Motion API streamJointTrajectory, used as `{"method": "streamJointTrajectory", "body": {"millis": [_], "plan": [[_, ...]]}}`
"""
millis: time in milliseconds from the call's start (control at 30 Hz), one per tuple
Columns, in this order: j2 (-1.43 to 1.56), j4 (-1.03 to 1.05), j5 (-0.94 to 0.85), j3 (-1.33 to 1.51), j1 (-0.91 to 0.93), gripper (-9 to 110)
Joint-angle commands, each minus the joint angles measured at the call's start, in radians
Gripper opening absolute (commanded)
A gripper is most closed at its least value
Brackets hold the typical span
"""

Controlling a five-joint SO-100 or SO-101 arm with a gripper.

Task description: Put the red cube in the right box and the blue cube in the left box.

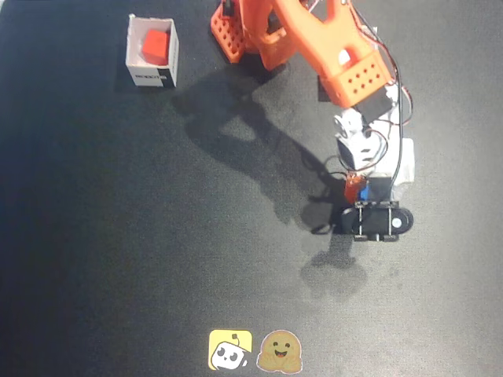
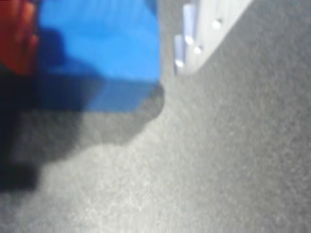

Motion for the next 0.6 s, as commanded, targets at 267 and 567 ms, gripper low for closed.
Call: {"method": "streamJointTrajectory", "body": {"millis": [267, 567], "plan": [[-0.014, -0.046, 0.005, -0.041, 0.006, 18], [0.015, -0.026, 0.018, -0.011, 0.006, 9]]}}
